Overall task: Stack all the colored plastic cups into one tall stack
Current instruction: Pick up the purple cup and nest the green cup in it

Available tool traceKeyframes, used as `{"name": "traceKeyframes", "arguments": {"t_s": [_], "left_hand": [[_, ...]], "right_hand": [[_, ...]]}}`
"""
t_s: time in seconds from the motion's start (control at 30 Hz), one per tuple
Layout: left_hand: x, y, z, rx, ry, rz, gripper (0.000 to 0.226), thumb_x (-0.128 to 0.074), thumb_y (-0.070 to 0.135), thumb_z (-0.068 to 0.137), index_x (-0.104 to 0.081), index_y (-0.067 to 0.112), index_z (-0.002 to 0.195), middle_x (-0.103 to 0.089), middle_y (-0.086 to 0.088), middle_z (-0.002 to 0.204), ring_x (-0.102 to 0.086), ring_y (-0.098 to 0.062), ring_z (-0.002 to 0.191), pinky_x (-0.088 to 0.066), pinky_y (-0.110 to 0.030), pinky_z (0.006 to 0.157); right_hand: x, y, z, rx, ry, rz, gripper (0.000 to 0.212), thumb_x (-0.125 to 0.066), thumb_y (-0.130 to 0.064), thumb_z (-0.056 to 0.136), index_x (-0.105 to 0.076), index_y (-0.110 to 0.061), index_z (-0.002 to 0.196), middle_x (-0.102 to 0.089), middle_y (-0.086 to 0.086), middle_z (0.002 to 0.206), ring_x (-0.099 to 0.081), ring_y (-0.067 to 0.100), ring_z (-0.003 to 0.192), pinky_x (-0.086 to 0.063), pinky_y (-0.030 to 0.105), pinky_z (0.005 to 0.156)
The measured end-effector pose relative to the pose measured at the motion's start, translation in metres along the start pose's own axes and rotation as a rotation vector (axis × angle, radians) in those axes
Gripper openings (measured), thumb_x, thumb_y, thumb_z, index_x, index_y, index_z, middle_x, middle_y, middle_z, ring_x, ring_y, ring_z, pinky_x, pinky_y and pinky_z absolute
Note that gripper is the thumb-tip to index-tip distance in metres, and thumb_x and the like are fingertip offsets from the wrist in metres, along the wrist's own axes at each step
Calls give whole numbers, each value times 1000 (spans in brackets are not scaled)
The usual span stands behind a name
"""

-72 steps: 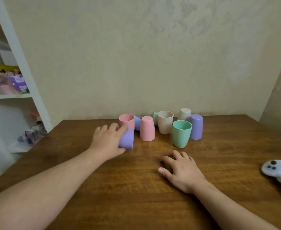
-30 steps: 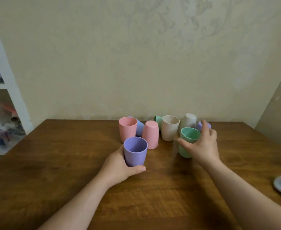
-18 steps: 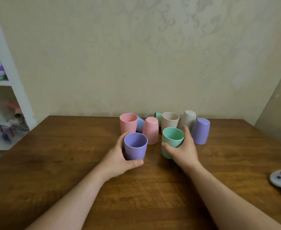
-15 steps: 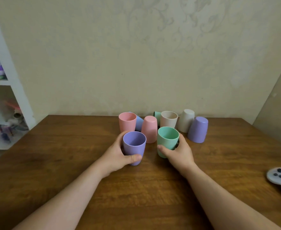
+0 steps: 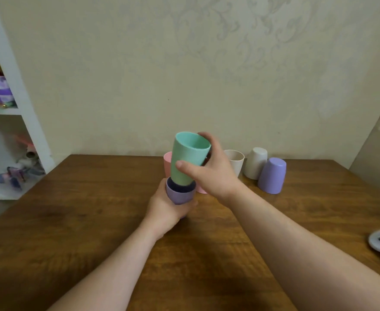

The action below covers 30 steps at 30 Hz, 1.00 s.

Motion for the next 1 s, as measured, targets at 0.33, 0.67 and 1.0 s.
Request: {"name": "traceKeyframes", "arguments": {"t_s": [0.33, 0.67, 1.0], "left_hand": [[4, -6, -6, 2, 70, -69, 73, -94, 46, 59, -58, 51, 122, -77, 17, 113, -77, -13, 100, -69, -48, 83], [1, 1, -4, -30, 13, -62, 77, -95, 42, 65, -56, 47, 132, -74, 17, 121, -74, -13, 108, -68, -45, 90], [-2, -5, -2, -23, 20, -76, 67, -98, 37, 74, -57, 40, 127, -72, 18, 110, -72, 12, 87, -60, -19, 72]], "right_hand": [[-37, 61, -23, -69, -57, 27, 75, -89, -29, 81, -41, -64, 126, -63, -42, 114, -63, -8, 116, -56, 35, 105], [-35, 62, -15, -84, -115, 47, 87, -88, -10, 85, -40, -39, 152, -62, -24, 132, -62, -10, 117, -55, 23, 101], [22, 52, 17, -176, -233, -109, 78, -68, -35, 84, -45, -37, 159, -53, -10, 152, -54, 10, 140, -48, 33, 108]]}}
Point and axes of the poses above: each hand's wrist, its own z-axis towards the middle knuckle, its own x-axis out of the back of the hand, y = z × x, the point moved 10 cm from there along z, towards the middle knuckle
